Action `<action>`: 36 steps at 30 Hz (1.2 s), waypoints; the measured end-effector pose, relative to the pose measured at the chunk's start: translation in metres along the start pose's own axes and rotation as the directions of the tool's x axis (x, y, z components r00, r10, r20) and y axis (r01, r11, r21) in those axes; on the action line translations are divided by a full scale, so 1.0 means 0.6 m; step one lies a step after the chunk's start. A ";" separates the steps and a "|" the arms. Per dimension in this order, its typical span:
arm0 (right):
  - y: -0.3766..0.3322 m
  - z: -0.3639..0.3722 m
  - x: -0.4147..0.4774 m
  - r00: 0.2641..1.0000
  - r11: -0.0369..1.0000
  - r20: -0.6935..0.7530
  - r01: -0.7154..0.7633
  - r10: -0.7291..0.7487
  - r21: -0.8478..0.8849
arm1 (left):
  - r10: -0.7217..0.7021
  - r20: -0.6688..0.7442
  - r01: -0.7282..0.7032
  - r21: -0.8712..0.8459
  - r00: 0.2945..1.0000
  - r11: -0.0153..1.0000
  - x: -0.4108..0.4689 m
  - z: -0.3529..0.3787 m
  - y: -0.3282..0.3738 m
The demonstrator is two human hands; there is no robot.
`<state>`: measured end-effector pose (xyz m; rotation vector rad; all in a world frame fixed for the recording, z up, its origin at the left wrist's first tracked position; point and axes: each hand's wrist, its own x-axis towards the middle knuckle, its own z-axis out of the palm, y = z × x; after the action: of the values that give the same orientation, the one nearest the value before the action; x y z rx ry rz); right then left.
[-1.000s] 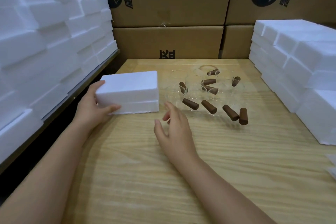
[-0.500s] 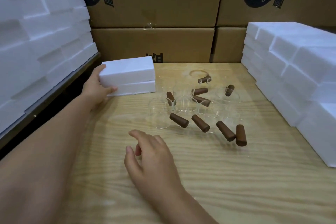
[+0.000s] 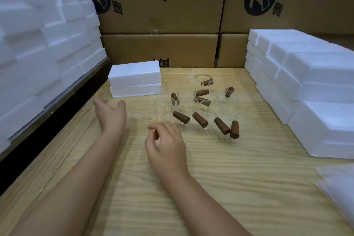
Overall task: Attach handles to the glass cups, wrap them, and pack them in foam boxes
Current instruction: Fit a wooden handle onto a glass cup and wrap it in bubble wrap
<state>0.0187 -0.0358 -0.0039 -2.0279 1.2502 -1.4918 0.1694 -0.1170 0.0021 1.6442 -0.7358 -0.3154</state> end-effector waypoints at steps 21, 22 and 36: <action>0.125 -0.194 0.017 0.755 0.756 -0.195 -0.649 0.627 -0.082 | -0.015 0.148 0.052 -0.247 0.989 0.968 -0.307 0.046 0.042; 0.125 -0.196 0.017 0.751 0.760 -0.197 -0.648 0.631 -0.037 | -0.012 0.165 0.053 -0.247 0.986 0.967 -0.308 0.045 0.042; 0.143 -0.295 -0.045 0.731 0.810 -0.394 -0.583 0.557 0.064 | 0.248 0.520 -0.170 -0.193 0.817 0.966 -0.328 0.033 0.052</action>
<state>-0.1795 -0.0224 -0.0090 -1.1926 1.8869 -1.5791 -0.0008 -0.0118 -0.0104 1.3262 -1.2842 -0.6746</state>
